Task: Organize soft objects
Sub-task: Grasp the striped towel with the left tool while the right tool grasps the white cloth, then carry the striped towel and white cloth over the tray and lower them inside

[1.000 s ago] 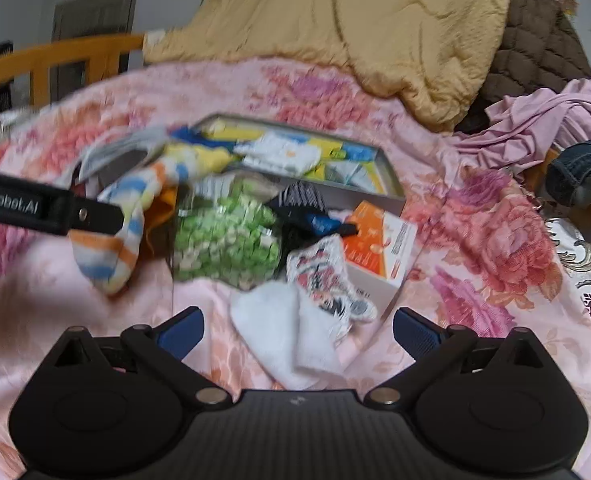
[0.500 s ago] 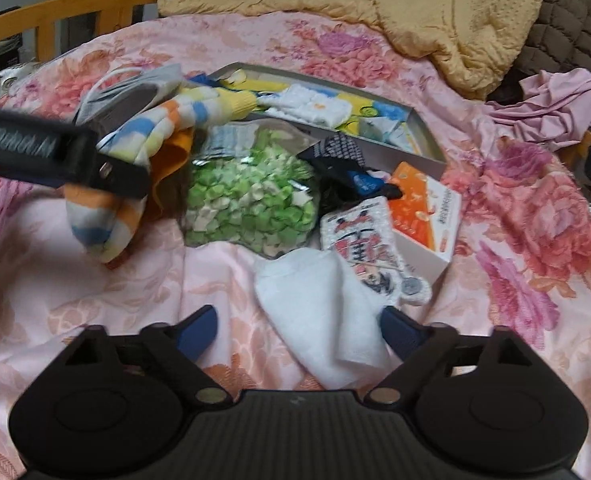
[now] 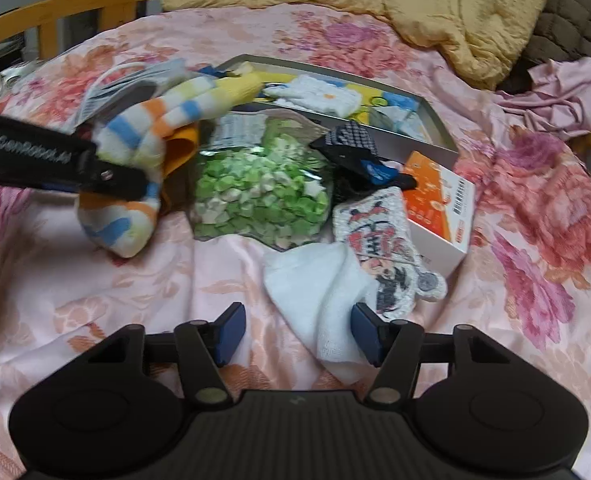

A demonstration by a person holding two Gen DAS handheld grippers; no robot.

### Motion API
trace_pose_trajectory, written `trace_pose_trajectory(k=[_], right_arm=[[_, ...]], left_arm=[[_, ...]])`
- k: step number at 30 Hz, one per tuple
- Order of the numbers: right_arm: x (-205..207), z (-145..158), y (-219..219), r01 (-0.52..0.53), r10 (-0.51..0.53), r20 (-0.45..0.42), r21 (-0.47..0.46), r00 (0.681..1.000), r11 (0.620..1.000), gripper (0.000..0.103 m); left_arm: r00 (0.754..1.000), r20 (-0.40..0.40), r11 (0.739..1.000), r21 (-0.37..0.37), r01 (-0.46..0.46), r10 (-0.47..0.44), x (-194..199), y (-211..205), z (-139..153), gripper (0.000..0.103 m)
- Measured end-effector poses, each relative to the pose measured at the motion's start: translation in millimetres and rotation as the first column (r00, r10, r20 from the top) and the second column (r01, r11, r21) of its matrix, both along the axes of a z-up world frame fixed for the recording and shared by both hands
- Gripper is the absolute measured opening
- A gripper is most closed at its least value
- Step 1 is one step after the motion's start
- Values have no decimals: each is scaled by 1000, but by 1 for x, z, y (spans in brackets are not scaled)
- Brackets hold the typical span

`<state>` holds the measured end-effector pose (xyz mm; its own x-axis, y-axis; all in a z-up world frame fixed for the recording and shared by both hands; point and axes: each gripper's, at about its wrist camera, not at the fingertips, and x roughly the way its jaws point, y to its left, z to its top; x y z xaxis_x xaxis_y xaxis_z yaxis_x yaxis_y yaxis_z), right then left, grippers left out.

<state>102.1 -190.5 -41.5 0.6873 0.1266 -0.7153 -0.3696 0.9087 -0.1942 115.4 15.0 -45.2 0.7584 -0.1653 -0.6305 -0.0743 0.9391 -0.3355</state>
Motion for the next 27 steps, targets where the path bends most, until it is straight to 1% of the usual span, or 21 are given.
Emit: trace_pose_trajectory(k=[1, 3, 4, 6, 8, 10, 12, 13, 16, 19, 22, 27], right_arm=[[1, 0, -2, 13, -13, 0, 1, 1000, 1000, 53], [4, 0, -4, 35, -35, -7, 2, 999, 999, 51], [5, -1, -5, 41, -41, -14, 1, 999, 999, 50], [5, -2, -5, 48, -48, -22, -2, 999, 999, 49], [6, -2, -6, 52, -52, -24, -1, 998, 999, 46], [6, -2, -6, 60, -60, -26, 3, 998, 998, 38], [6, -1, -7, 63, -63, -31, 16, 998, 998, 35], [6, -1, -8, 61, -60, -33, 25, 998, 998, 29], [4, 3, -10, 59, -58, -29, 52, 998, 997, 16], [0, 9, -15, 66, -64, -20, 89, 998, 994, 9], [-3, 16, -23, 79, -79, -8, 135, 997, 988, 8], [-12, 32, -35, 74, -86, 47, 224, 995, 972, 8]], left_arm=[[1000, -1, 1000, 0, -5, 5, -1, 0, 0, 47], [1000, -2, 1000, -9, -11, 11, -4, 0, 0, 38], [1000, -2, 1000, -14, -11, 11, -5, -2, 0, 35], [1000, -5, 1000, -19, 1, -1, -8, -5, 0, 32], [1000, -9, 999, -28, 22, -22, -9, -9, 0, 30], [999, -9, 999, -30, 32, -33, -12, -12, -1, 27], [999, -13, 999, -38, 34, -35, -14, -14, -1, 26], [999, -14, 999, -39, 34, -35, -15, -15, -1, 26], [999, -24, 998, -41, 36, -37, -17, -21, 2, 24], [998, -38, 998, -36, 45, -46, -21, -29, 6, 23], [997, -56, 998, -46, 42, -44, -25, -36, 10, 21], [996, -75, 995, -97, 33, -41, -36, -43, 16, 19]])
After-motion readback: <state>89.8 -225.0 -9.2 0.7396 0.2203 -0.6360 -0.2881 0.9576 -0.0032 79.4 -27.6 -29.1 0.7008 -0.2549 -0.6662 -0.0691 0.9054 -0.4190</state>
